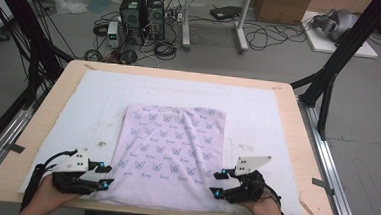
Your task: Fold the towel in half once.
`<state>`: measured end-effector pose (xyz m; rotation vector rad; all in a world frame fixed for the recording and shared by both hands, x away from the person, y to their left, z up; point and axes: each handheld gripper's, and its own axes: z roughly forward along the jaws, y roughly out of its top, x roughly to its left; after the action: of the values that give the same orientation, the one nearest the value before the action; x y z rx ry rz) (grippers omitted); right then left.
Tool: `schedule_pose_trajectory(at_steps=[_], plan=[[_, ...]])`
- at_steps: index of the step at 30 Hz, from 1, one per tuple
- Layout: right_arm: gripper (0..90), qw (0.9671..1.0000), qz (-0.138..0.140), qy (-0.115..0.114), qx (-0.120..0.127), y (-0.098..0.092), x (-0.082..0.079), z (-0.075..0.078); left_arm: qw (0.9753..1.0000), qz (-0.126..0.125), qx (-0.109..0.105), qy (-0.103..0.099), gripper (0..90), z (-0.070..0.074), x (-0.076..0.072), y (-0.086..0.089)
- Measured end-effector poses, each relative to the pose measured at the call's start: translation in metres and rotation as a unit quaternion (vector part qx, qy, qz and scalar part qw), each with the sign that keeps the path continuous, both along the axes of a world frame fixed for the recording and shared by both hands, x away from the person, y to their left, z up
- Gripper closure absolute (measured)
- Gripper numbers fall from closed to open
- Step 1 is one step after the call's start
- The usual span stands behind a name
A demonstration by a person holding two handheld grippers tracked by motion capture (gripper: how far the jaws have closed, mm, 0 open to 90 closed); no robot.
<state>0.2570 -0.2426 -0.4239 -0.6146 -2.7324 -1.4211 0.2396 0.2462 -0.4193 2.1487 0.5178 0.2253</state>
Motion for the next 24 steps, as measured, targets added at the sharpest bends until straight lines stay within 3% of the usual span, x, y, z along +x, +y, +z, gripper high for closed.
schedule_pose_trajectory(at_steps=[3, 9, 20, 24], plan=[[41.0, 0.9995, -0.03, -0.005, -0.01, -0.002, 0.016, -0.001, 0.9999, 0.011, -0.007, 0.0, 54.1, 0.001, 0.014, -0.002], [35.3, 0.9977, -0.063, -0.014, -0.02, -0.004, 0.039, 0.001, 0.9993, 0.031, -0.019, -0.002, 50.3, 0.004, 0.036, -0.007], [31.5, 0.9963, -0.079, -0.029, -0.018, 0.004, 0.065, 0.003, 0.998, 0.054, -0.032, 0.001, 46.1, 0.003, 0.066, -0.012], [31.4, 0.996, -0.082, -0.031, -0.019, 0.007, 0.073, 0.003, 0.9984, 0.05, -0.027, 0.001, 45.5, 0.001, 0.071, -0.017]])
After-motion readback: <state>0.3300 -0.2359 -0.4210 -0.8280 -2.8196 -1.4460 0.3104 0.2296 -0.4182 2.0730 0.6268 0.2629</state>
